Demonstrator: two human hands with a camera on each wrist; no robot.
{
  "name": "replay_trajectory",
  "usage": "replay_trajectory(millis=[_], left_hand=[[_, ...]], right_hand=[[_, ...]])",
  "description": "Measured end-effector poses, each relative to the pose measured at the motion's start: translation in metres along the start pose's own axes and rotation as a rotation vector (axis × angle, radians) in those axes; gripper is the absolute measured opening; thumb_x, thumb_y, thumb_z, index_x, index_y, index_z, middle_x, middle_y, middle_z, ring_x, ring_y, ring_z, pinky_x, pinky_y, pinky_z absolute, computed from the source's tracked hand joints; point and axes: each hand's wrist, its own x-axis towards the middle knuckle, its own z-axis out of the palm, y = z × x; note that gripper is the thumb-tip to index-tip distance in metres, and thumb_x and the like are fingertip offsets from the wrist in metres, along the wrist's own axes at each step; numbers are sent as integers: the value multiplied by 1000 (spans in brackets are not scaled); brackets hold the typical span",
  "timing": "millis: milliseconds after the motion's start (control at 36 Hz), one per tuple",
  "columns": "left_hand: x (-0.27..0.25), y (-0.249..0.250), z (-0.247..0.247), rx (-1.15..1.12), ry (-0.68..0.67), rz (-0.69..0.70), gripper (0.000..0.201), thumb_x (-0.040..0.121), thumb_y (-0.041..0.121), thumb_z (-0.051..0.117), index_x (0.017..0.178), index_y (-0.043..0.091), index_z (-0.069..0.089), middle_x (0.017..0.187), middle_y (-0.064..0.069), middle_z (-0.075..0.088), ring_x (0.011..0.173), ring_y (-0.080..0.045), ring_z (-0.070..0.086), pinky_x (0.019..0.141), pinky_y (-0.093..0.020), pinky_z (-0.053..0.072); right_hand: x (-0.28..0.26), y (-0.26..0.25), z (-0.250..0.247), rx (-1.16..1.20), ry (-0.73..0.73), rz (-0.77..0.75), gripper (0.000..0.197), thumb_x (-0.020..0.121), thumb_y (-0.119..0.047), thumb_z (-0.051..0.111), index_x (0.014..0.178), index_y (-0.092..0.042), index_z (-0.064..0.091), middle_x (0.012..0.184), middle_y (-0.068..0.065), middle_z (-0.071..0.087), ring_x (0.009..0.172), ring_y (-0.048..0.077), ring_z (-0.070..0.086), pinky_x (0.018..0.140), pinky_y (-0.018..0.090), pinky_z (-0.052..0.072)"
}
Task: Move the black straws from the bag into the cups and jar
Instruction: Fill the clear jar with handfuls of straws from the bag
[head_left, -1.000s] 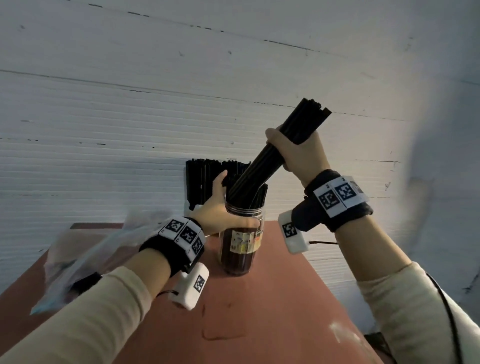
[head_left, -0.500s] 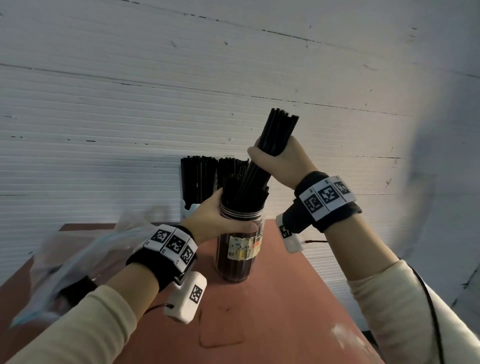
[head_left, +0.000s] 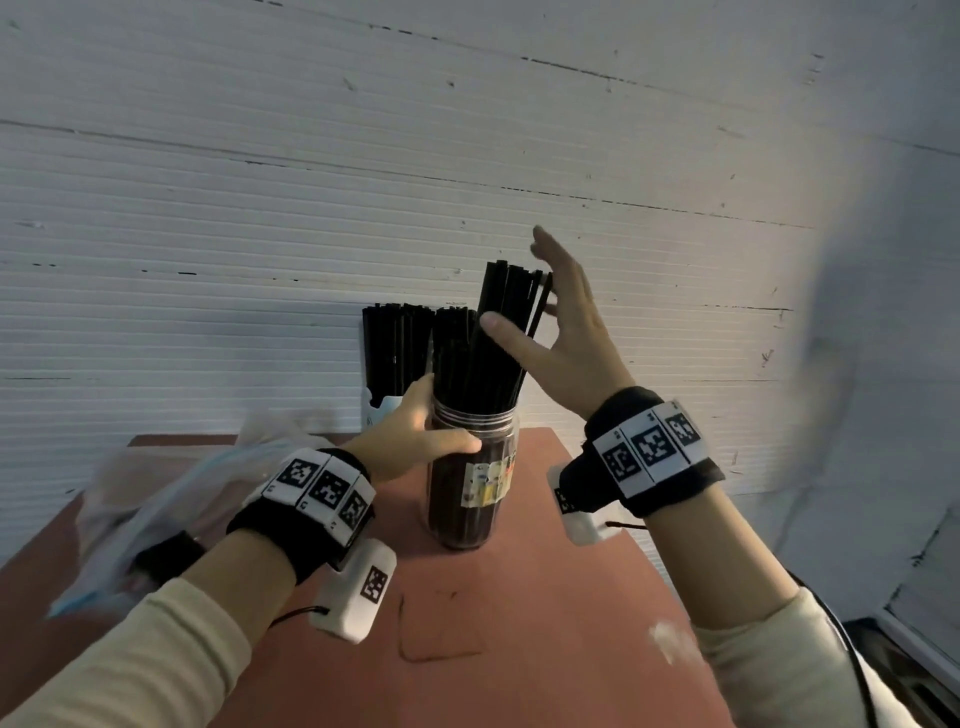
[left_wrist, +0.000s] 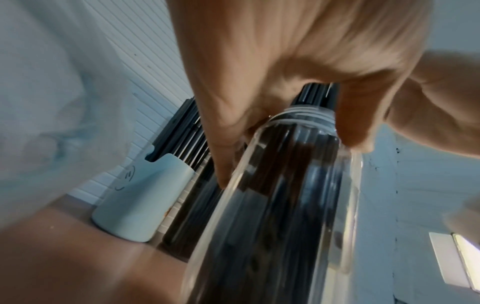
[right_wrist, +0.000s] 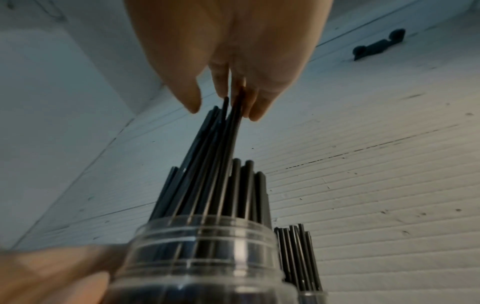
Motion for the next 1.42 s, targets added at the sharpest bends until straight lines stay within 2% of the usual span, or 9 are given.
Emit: replay_trajectory(millis=[167,333,639,805,972,1055,1139,1250,1417], left_hand=[[-8,-2,0,96,0,-10,73,88,23,69,146,31,25,124,22,49,122,1,42,106,-26,29],[-9,-4,6,83,55,-1,71,88,19,69,145,29,29,119,18,57,115,1,51,105,-26,36],[-9,-5,15,58,183,1,77,83,21,75,147,23,32,117,15,57,115,-3,49,100,-22,32],[-9,-5,15,64,182,-21,80,83,25,75,148,26,29,124,10,56,119,-5,47,102,-24,32],[-11,-3,16,51,175,-25,76,85,20,72,147,24,29,110,22,56,114,-2,51,99,-22,35],[-12,-2,16,51,175,-22,73,87,19,71,147,25,28,105,27,52,108,4,51,86,-9,35],[-13,-1,16,65,166,-23,76,86,23,71,148,23,28,117,16,55,112,0,49,94,-17,33],[-11,-3,16,61,178,-31,82,84,25,73,150,23,25,133,5,56,126,-9,48,104,-24,32],[-9,-6,15,70,171,-26,81,84,26,73,150,23,27,134,5,56,124,-9,49,105,-26,33]], right_hand=[[-8,-6,11,-148,41,-159,42,99,-16,49,139,-7,46,138,5,50,125,11,46,100,1,28],[-38,-1,28,-134,-19,-103,34,97,-19,52,129,-9,55,123,0,58,105,4,54,87,-1,34],[-20,-10,14,-178,-18,-176,50,97,-16,49,146,-12,37,152,0,33,137,6,31,108,4,20],[-30,-6,18,-211,6,-153,35,96,-13,49,131,-9,54,138,0,49,121,8,49,96,-3,25],[-46,-3,26,-248,-79,-166,35,94,-13,51,129,-10,57,129,2,56,130,16,44,109,27,35],[-52,1,29,-244,-91,-172,39,93,-13,52,132,-10,53,132,4,54,137,19,37,112,26,29],[-48,-4,24,-219,-70,-150,41,94,-17,51,134,-11,52,138,3,50,134,17,42,110,29,36],[-35,-10,19,-205,-62,-115,55,96,-23,50,147,-11,35,156,-2,27,141,8,28,106,5,18],[-28,-7,21,-271,-185,-40,43,99,-31,43,139,-14,48,144,3,46,139,14,35,113,28,28]])
